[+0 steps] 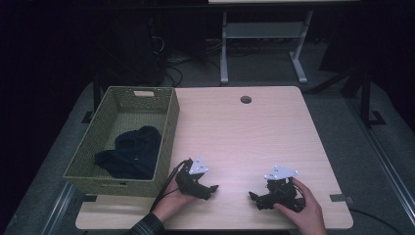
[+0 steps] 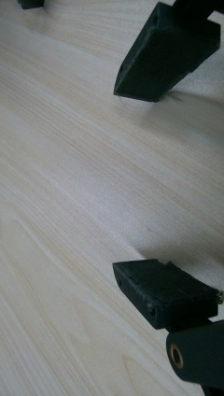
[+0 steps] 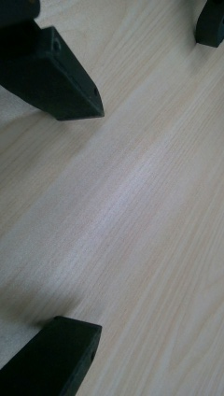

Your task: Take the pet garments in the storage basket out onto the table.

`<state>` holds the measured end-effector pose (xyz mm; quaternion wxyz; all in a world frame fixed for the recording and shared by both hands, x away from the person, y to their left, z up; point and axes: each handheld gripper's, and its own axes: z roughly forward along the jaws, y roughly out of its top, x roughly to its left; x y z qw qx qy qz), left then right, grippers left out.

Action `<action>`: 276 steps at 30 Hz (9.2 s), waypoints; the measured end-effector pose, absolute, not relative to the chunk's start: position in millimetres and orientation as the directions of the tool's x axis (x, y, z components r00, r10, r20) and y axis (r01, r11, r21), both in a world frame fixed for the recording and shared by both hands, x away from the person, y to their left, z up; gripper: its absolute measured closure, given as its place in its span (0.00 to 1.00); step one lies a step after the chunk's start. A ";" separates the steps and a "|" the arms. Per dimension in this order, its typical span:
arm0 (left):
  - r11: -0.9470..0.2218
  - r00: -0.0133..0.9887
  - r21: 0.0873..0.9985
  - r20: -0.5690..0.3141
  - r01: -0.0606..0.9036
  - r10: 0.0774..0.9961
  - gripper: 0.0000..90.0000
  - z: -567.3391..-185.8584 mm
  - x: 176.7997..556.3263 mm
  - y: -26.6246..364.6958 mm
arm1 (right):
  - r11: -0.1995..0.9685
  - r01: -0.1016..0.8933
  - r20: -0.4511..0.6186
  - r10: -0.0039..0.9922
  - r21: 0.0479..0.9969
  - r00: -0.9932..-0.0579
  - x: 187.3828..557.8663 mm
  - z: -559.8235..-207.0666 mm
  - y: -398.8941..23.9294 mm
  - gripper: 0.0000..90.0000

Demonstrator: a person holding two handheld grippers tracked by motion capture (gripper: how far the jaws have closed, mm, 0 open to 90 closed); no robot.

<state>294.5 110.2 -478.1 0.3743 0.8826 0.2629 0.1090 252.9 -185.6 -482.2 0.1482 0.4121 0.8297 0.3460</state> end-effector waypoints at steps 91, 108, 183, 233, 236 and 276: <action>-0.529 0.845 0.760 -0.048 0.376 0.532 0.16 -413.5 305.7 111.9 | 0.424 0.578 0.041 0.781 0.697 -0.623 252.8 -482.3 -185.2 0.00; -0.508 0.846 0.775 -0.063 0.376 0.530 0.16 -397.3 309.2 112.1 | 0.424 0.577 0.041 0.781 0.698 -0.623 252.9 -482.4 -185.2 0.00; -0.403 0.760 0.819 -0.060 0.408 0.647 0.15 -344.8 344.7 201.3 | 0.426 0.576 0.039 0.780 0.697 -0.624 252.9 -482.3 -185.4 0.00; -0.416 0.603 0.748 0.026 0.518 0.797 0.16 -365.3 365.1 299.7 | 0.427 0.577 0.039 0.780 0.697 -0.624 252.9 -482.2 -185.4 0.00; -0.423 0.595 0.729 0.026 0.538 0.803 0.16 -371.2 367.0 303.4 | 0.427 0.577 0.039 0.780 0.696 -0.624 252.9 -482.2 -185.4 0.00; -0.536 0.626 0.472 -0.045 0.700 0.778 0.16 -422.7 378.5 297.4 | 0.428 0.576 0.038 0.779 0.697 -0.626 252.8 -482.3 -185.4 0.00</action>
